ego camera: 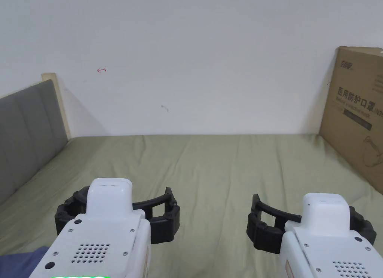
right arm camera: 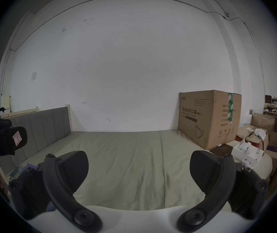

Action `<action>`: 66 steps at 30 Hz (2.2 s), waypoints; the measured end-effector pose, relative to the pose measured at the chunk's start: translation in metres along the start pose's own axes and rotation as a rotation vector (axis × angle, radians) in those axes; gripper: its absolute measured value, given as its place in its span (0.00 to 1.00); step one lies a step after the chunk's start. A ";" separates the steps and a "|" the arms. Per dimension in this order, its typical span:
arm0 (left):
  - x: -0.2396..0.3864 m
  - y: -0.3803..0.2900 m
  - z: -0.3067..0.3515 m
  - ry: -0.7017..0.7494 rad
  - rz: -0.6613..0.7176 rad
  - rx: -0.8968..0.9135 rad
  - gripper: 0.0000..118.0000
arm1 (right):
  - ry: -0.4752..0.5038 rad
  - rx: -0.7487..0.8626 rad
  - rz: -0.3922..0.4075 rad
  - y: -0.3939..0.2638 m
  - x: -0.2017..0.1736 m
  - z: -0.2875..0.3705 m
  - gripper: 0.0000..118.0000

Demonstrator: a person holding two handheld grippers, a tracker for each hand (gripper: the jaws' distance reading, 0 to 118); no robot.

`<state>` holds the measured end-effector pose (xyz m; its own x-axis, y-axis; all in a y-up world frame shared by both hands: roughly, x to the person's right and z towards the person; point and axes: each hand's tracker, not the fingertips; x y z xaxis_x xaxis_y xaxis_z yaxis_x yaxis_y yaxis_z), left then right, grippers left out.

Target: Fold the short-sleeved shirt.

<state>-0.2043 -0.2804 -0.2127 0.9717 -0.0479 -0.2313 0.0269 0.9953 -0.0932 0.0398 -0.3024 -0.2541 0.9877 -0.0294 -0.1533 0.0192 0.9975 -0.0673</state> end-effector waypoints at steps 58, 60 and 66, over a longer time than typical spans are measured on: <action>-0.183 -0.111 -0.044 0.272 0.217 -0.577 0.00 | 0.565 -0.192 0.157 -0.021 -0.155 -0.032 0.02; -0.191 -0.146 -0.071 0.258 0.265 -0.693 0.11 | 0.562 -0.226 0.143 -0.025 -0.152 -0.036 0.02; -0.195 -0.206 -0.105 0.247 0.258 -0.859 0.87 | 0.534 -0.312 0.159 -0.042 -0.146 -0.051 0.02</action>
<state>-0.4236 -0.4845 -0.2497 0.8432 0.0514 -0.5352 -0.4621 0.5782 -0.6725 -0.1126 -0.3437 -0.2788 0.7600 0.0100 -0.6498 -0.2471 0.9292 -0.2747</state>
